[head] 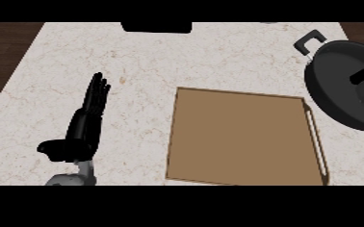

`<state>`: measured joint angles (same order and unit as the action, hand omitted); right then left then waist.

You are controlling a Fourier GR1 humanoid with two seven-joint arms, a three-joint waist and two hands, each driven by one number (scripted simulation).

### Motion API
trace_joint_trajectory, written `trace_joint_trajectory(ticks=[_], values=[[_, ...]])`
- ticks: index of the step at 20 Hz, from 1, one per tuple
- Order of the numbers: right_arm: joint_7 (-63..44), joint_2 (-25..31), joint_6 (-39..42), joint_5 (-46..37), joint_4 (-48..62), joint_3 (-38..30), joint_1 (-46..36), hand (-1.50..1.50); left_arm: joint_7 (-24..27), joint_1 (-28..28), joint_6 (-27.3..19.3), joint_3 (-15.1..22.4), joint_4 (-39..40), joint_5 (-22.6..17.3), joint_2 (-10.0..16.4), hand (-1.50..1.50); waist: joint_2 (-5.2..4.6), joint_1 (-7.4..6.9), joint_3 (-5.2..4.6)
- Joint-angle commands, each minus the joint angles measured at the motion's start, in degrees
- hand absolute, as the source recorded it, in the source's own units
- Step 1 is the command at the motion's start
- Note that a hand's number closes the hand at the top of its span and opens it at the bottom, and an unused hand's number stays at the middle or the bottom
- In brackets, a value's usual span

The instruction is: Pick the eggplant from the tray and place it in the pot

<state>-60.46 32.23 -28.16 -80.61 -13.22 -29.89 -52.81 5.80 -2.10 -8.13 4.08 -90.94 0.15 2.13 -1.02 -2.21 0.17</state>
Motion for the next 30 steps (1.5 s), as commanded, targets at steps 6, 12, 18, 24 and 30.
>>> trace_joint_trajectory(ticks=[6,12,18,24,30], values=[[9.04,-1.16,-9.50,10.58,-1.76,-8.96,7.16,-1.50,-1.09,2.59,0.94,-0.59,-3.16,-0.77,1.26,0.00,0.46,0.54,0.04],[15.98,-3.46,-29.18,12.44,-12.73,-10.22,7.20,-1.50,1.06,3.30,-0.57,0.75,-0.74,0.70,-0.78,0.00,0.73,1.14,0.12],[24.78,-6.49,-39.31,21.88,-20.44,-15.03,10.07,-1.50,0.95,2.81,1.64,-2.17,-0.18,-2.03,1.33,0.00,0.84,1.83,0.03],[33.62,-12.10,-41.20,32.41,-31.81,-14.81,19.05,-1.50,1.62,3.81,-0.79,-0.48,-0.79,0.21,-0.80,0.00,1.18,2.56,-0.10],[33.72,-13.95,-38.07,36.28,-43.77,-11.24,27.48,-1.50,-1.00,1.87,0.68,-2.39,-1.34,-0.89,1.06,0.00,1.13,2.39,-0.19]])
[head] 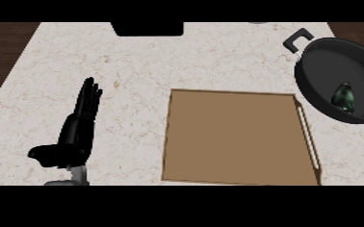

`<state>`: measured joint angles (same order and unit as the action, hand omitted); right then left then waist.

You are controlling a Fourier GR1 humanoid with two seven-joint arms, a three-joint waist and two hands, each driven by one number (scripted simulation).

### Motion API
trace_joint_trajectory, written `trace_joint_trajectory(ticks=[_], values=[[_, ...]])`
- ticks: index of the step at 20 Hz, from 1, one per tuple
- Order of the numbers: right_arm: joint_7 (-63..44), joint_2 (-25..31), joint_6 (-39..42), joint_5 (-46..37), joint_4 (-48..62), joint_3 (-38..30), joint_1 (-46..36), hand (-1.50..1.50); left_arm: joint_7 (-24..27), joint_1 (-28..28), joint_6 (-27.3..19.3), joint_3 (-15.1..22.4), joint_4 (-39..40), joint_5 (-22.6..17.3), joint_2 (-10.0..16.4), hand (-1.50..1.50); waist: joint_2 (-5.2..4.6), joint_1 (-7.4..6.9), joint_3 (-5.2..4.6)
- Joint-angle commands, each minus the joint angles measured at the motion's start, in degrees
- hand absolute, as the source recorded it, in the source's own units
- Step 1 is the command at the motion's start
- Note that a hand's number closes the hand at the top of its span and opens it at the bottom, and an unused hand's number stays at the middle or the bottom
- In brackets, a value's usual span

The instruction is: Pick the eggplant from the tray and place it in the pot

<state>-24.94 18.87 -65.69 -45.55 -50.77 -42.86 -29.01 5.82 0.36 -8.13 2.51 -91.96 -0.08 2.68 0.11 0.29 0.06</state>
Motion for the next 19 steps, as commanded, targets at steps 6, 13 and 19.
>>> trace_joint_trajectory(ticks=[6,13,19], values=[[0.52,-5.18,1.03,7.62,-21.35,4.24,16.81,-1.50,1.79,0.47,0.82,-0.44,1.08,0.15,-0.10,0.00,-0.04,-0.07,-0.07],[3.03,-8.04,-3.75,11.27,-28.17,3.50,24.50,-1.50,0.04,-0.25,0.64,-1.14,0.56,0.19,0.10,0.00,-0.05,-0.10,-0.03],[-0.13,-13.55,-0.89,8.68,-41.65,1.06,33.67,-1.50,-0.04,0.53,-0.02,-0.65,-0.33,0.41,-0.93,0.00,0.01,0.08,-0.08]])
